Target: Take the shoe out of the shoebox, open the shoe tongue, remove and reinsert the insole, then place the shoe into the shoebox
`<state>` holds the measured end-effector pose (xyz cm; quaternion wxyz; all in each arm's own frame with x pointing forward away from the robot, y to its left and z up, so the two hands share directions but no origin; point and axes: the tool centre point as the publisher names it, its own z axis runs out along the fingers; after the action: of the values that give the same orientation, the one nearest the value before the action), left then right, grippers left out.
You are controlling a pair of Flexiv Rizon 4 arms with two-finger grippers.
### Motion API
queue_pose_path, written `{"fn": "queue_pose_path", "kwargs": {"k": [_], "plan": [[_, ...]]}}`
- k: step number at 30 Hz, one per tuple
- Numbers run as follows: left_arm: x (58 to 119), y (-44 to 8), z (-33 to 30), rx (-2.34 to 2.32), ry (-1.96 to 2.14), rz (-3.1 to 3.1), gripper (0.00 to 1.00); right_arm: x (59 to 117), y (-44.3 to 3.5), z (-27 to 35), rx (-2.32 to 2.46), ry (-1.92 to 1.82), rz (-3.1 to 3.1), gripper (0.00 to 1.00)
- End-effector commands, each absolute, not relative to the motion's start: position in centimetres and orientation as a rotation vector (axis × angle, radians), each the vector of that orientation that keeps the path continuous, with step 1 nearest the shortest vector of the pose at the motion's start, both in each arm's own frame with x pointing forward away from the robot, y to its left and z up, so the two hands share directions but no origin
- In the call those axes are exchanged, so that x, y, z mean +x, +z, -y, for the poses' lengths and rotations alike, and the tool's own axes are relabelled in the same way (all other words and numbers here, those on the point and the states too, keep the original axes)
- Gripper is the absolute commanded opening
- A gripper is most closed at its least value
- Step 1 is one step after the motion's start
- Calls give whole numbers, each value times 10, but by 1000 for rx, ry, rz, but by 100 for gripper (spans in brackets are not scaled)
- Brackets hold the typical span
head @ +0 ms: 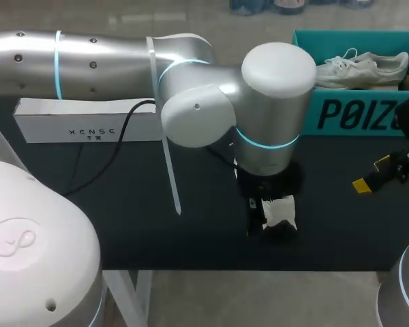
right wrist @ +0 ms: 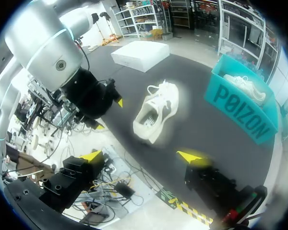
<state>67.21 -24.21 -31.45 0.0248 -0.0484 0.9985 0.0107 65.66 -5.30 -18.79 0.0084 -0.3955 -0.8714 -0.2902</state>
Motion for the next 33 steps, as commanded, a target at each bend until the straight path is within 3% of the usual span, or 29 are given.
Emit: {"fn": "queue_pose_path", "kwargs": {"k": [1, 33], "plan": [[678, -322, 254, -153, 18, -3100, 100, 655, -189, 53, -1239, -909, 2725, 100], [703, -367, 329, -257, 102, -3121, 100, 655, -189, 53, -1239, -909, 2725, 100]]}}
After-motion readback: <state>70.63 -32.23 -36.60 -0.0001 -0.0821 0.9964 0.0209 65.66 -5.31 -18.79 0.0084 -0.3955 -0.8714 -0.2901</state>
